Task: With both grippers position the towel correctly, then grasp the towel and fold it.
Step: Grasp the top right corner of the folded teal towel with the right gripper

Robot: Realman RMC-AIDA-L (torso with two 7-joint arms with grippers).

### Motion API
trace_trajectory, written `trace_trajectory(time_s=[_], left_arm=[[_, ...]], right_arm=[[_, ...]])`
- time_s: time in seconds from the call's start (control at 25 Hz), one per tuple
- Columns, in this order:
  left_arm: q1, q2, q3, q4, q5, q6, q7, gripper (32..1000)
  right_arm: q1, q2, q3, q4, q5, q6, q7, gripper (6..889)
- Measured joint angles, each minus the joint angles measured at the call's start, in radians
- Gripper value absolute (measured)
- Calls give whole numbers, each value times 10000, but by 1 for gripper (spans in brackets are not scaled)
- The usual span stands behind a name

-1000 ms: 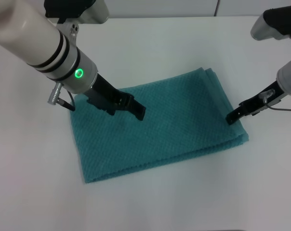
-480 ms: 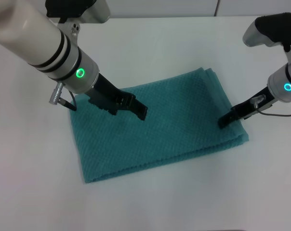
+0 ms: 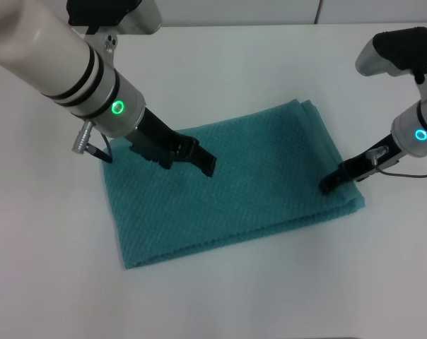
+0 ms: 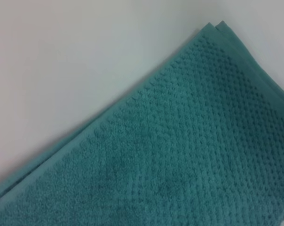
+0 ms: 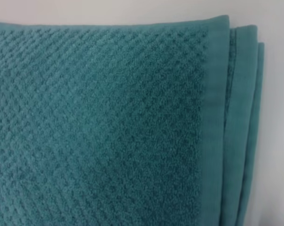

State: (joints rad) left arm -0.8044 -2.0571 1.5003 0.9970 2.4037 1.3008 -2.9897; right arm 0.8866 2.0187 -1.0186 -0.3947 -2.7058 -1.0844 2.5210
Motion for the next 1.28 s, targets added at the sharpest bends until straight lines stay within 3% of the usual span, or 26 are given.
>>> trace_trajectory(time_s=[0.12, 0.88, 1.08, 1.28], left_arm=[[17, 0, 0, 0, 0, 0, 3, 864], [56, 0, 99, 1, -215, -110, 78, 863], [83, 0, 103, 1, -217, -112, 80, 863], [116, 7, 108, 1, -196, -124, 64, 863]], right_arm=[[0, 0, 0, 2, 0, 1, -6, 849], [55, 0, -70, 4, -2, -86, 24, 485], [60, 11, -90, 2, -1, -165, -43, 255], [68, 34, -35, -99, -2, -554, -171, 92]])
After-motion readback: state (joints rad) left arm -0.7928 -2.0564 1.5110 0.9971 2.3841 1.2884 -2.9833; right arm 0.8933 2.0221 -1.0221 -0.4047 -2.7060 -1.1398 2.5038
